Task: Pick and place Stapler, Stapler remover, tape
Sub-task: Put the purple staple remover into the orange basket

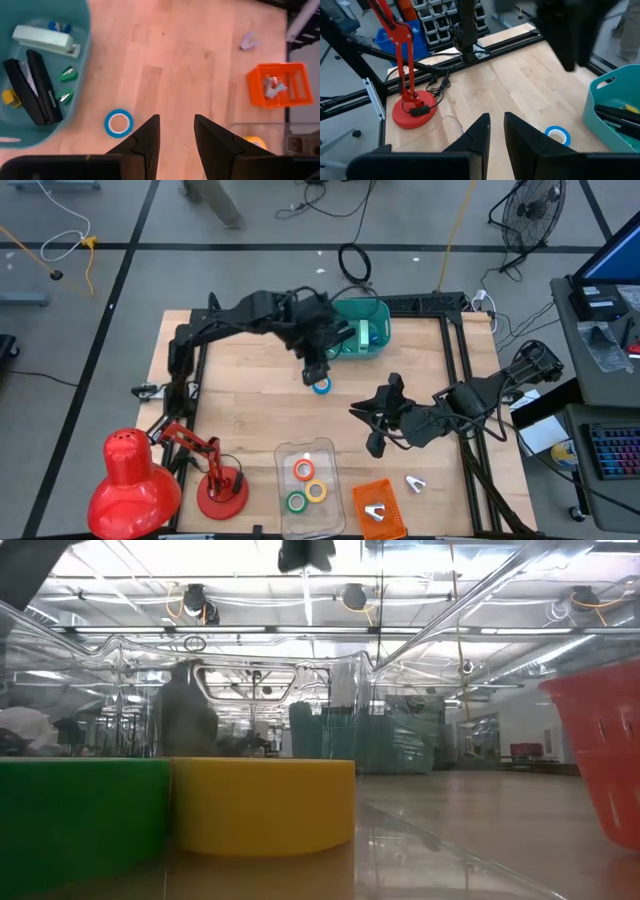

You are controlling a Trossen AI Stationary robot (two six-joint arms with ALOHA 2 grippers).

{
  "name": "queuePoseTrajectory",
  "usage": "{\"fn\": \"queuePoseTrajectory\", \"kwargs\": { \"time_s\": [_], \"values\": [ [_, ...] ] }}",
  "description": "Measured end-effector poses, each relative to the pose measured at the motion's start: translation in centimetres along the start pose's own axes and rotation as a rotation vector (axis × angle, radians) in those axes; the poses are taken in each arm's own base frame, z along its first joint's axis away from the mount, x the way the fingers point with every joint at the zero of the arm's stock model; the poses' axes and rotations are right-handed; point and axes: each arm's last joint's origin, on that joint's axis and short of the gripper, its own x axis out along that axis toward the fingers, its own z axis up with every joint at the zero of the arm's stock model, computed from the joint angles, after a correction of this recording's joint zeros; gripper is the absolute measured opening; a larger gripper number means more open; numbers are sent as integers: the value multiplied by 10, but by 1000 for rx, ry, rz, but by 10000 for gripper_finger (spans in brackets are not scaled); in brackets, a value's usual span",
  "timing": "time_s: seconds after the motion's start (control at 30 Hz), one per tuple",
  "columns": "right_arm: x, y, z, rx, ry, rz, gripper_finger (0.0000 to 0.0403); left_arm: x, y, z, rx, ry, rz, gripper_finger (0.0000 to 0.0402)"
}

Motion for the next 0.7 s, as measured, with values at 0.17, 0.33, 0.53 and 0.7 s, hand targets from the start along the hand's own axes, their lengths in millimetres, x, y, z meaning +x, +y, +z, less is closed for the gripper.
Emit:
{"fn": "queuePoseTrajectory", "kwargs": {
  "time_s": [0.17,0.33,0.53,0.7],
  "values": [
    [4,-3,2,9,39,37,47,-20,-31,-9,24,-33,30,124],
    [8,-7,4,-2,51,45,47,-35,-61,-20,38,-66,77,124],
    [10,-10,6,3,47,35,47,-41,-89,-28,72,-109,143,124],
    [10,-9,6,-13,45,43,47,-38,-99,-29,86,-131,136,110]
  ]
}}
